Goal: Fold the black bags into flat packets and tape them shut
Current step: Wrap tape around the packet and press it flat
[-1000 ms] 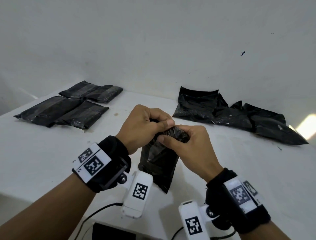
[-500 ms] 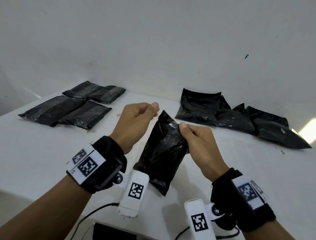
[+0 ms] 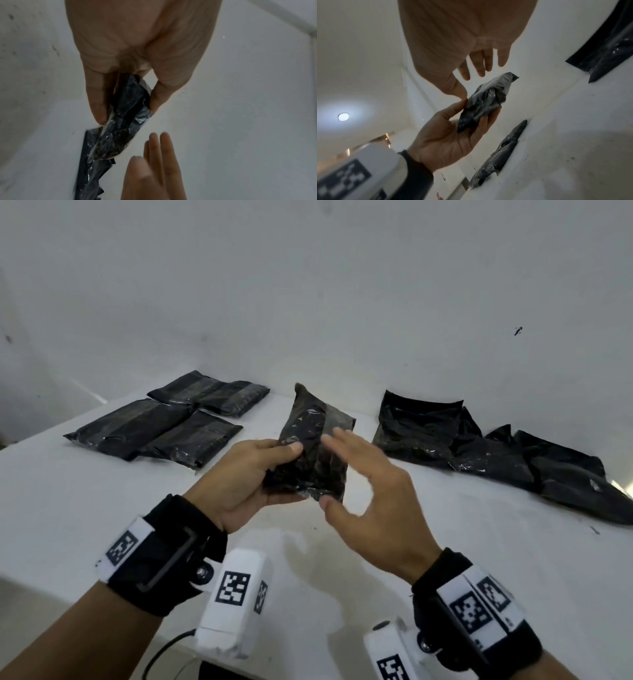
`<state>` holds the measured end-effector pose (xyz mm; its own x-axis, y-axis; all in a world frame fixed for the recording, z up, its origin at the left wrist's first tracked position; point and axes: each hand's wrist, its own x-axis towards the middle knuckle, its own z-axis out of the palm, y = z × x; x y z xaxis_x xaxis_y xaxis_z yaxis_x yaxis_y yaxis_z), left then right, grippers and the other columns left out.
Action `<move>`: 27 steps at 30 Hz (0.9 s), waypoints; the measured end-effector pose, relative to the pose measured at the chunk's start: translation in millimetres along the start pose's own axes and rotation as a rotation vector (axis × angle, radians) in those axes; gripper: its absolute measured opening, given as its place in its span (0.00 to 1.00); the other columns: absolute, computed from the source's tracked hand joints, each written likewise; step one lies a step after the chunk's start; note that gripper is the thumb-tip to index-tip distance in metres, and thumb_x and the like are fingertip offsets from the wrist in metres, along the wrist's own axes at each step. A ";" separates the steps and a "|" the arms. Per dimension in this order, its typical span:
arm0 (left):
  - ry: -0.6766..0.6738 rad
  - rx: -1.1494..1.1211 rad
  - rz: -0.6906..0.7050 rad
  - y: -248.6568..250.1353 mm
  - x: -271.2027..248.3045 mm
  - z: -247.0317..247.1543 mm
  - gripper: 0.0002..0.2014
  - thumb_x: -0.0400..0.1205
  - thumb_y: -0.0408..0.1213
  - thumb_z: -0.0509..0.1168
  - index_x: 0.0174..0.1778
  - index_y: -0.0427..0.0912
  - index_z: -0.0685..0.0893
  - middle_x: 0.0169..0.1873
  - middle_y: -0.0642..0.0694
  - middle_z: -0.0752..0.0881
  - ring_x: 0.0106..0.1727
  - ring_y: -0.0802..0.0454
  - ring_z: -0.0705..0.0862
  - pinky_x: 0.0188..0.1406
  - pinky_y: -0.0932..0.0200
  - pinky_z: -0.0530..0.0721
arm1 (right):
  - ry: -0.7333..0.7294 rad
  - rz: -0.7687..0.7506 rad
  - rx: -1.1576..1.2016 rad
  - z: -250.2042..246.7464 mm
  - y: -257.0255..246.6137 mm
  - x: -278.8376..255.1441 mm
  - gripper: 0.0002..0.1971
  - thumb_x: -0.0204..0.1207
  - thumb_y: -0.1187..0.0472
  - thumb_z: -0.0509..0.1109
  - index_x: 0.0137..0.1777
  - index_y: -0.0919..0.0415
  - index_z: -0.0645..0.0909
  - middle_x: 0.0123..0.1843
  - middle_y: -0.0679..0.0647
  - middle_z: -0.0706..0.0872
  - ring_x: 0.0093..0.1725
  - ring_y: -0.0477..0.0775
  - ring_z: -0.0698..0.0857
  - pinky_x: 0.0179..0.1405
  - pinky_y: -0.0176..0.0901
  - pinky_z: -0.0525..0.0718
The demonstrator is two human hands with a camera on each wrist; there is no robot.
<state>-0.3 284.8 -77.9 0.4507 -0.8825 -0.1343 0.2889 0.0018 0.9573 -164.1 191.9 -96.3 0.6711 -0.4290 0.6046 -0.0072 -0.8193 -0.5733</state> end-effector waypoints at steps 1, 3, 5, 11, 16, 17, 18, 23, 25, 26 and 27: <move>0.020 -0.012 0.004 -0.4 0.7 -4.6 0.15 0.83 0.35 0.65 0.60 0.28 0.83 0.54 0.32 0.89 0.48 0.42 0.89 0.44 0.49 0.91 | 0.084 0.076 0.047 1.1 -0.8 3.9 0.28 0.69 0.59 0.77 0.71 0.53 0.81 0.71 0.46 0.83 0.74 0.40 0.76 0.75 0.36 0.73; 0.054 -0.040 0.000 -1.1 3.2 -13.7 0.12 0.82 0.33 0.64 0.58 0.31 0.83 0.50 0.33 0.87 0.45 0.43 0.88 0.40 0.50 0.91 | 0.227 0.308 0.097 2.6 0.0 17.2 0.21 0.71 0.55 0.80 0.64 0.53 0.83 0.61 0.44 0.86 0.63 0.40 0.83 0.65 0.42 0.83; 0.057 -0.063 -0.018 -1.7 5.9 -21.8 0.10 0.82 0.32 0.63 0.56 0.34 0.83 0.49 0.35 0.86 0.42 0.45 0.87 0.39 0.51 0.91 | 0.149 0.650 0.227 3.7 9.1 35.0 0.26 0.71 0.47 0.80 0.66 0.55 0.80 0.58 0.49 0.85 0.57 0.49 0.86 0.59 0.52 0.88; 0.104 0.069 -0.079 1.8 21.5 -43.2 0.15 0.82 0.33 0.63 0.61 0.27 0.82 0.46 0.35 0.85 0.39 0.45 0.87 0.36 0.48 0.90 | -0.083 1.065 0.929 29.7 33.8 74.6 0.14 0.77 0.57 0.75 0.57 0.67 0.86 0.51 0.64 0.87 0.44 0.63 0.89 0.40 0.53 0.91; 0.266 0.738 0.089 -0.4 51.4 -60.2 0.39 0.75 0.52 0.75 0.80 0.46 0.66 0.58 0.47 0.83 0.55 0.51 0.86 0.50 0.56 0.85 | -0.017 1.092 0.857 65.6 51.1 100.3 0.12 0.78 0.62 0.75 0.56 0.69 0.85 0.42 0.63 0.89 0.43 0.63 0.89 0.42 0.55 0.92; 0.256 0.874 0.118 -1.6 58.3 -61.7 0.47 0.70 0.58 0.77 0.82 0.47 0.63 0.63 0.48 0.80 0.61 0.50 0.83 0.57 0.54 0.83 | -0.021 1.096 0.839 71.1 54.5 105.1 0.12 0.78 0.62 0.75 0.56 0.70 0.85 0.41 0.62 0.89 0.41 0.63 0.89 0.41 0.54 0.92; 0.246 0.995 0.129 -3.0 65.6 -62.7 0.54 0.64 0.65 0.77 0.82 0.47 0.60 0.66 0.48 0.78 0.65 0.48 0.81 0.62 0.51 0.82 | -0.028 1.101 0.824 76.4 58.1 110.1 0.13 0.77 0.62 0.76 0.57 0.70 0.85 0.40 0.63 0.89 0.40 0.62 0.89 0.39 0.54 0.92; 0.293 1.217 0.101 -11.1 117.1 -66.3 0.48 0.52 0.67 0.74 0.64 0.48 0.65 0.55 0.48 0.80 0.55 0.44 0.82 0.55 0.41 0.84 | -0.076 1.117 0.796 94.4 80.9 135.7 0.14 0.76 0.60 0.77 0.56 0.69 0.86 0.42 0.63 0.90 0.37 0.62 0.90 0.33 0.50 0.90; 0.303 1.203 0.106 -10.9 136.6 -65.9 0.41 0.55 0.63 0.76 0.57 0.48 0.65 0.50 0.48 0.80 0.50 0.43 0.82 0.51 0.40 0.85 | -0.096 1.104 0.776 96.0 93.1 144.9 0.13 0.78 0.60 0.76 0.56 0.68 0.86 0.42 0.62 0.91 0.37 0.61 0.90 0.33 0.49 0.89; 0.304 1.195 0.111 -10.6 146.6 -65.9 0.40 0.55 0.62 0.76 0.55 0.47 0.65 0.49 0.47 0.80 0.49 0.43 0.82 0.50 0.40 0.85 | -0.113 1.097 0.763 95.9 100.2 149.6 0.13 0.79 0.59 0.75 0.57 0.68 0.85 0.44 0.62 0.91 0.37 0.61 0.90 0.32 0.49 0.88; 0.301 1.191 0.113 -10.0 156.7 -66.2 0.40 0.56 0.62 0.77 0.55 0.47 0.65 0.49 0.47 0.80 0.48 0.43 0.82 0.49 0.40 0.85 | -0.131 1.092 0.746 95.3 107.4 154.2 0.13 0.79 0.58 0.74 0.57 0.68 0.85 0.46 0.63 0.91 0.38 0.62 0.91 0.33 0.49 0.89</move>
<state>123.4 177.6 -125.5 0.6455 -0.7613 0.0614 -0.6427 -0.4980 0.5822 9.2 74.0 -117.3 0.6468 -0.6549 -0.3908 -0.2072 0.3422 -0.9165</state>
